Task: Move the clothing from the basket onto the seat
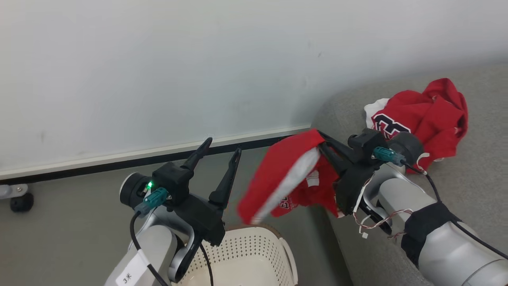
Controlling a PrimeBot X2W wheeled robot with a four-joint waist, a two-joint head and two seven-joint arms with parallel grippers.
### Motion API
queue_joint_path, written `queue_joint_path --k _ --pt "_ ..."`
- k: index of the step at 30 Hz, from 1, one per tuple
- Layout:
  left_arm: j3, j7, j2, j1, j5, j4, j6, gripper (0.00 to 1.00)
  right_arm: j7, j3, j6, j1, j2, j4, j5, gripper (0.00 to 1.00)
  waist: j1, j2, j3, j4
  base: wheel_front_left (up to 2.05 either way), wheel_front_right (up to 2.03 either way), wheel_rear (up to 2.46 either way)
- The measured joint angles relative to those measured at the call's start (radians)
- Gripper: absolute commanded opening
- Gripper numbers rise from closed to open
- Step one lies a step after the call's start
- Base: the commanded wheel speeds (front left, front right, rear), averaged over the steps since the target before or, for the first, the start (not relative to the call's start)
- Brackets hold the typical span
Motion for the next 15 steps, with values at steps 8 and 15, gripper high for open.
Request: queue_joint_path --k 8,15 --pt "-0.011 -0.026 -0.003 0.078 -0.009 -0.001 0.000 1.00 0.000 -0.008 0.000 -0.007 -0.071 -0.037 0.000 0.00 0.0000 0.0000 -0.015 -0.091 0.00 0.00 0.00" --pt "-0.032 -0.042 -0.023 0.134 -0.015 -0.019 0.008 1.00 0.000 -0.021 0.000 -0.015 -0.133 -0.078 -0.011 0.00 0.0000 0.0000 -0.028 -0.181 0.00 0.00 0.00"
